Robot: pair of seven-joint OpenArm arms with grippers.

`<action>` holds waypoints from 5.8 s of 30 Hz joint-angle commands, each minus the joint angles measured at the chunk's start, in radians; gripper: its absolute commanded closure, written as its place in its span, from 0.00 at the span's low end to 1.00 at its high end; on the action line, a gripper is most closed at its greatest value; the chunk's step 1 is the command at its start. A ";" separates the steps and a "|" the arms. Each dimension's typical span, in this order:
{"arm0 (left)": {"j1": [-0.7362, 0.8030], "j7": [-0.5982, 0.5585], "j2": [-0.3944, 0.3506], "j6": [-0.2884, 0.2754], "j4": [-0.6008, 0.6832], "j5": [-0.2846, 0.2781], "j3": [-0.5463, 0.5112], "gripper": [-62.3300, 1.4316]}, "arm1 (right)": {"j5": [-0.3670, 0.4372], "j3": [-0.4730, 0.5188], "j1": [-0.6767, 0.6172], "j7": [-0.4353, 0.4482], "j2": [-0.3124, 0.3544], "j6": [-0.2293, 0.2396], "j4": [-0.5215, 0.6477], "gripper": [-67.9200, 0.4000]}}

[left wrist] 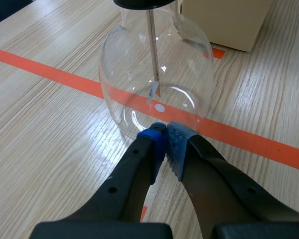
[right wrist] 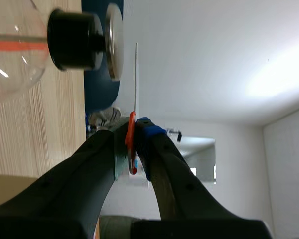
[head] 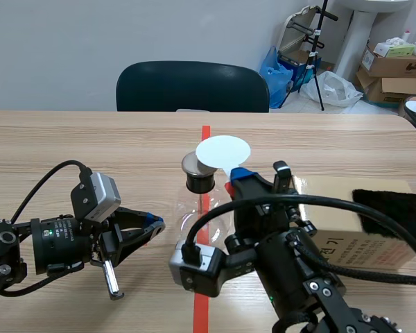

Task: Do the electroscope experiment

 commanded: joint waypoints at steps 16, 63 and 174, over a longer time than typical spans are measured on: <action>0.000 -0.014 -0.001 -0.002 0.023 -0.014 -0.012 0.93 | -0.001 0.004 0.014 -0.396 0.011 -0.011 0.013 0.98; 0.000 -0.017 0.000 -0.002 0.023 -0.014 -0.013 0.93 | -0.001 0.004 0.015 0.108 0.011 -0.011 0.013 0.98; 0.000 -0.017 0.000 -0.002 0.023 -0.014 -0.013 0.93 | -0.001 0.004 0.015 0.125 0.010 -0.011 0.013 0.98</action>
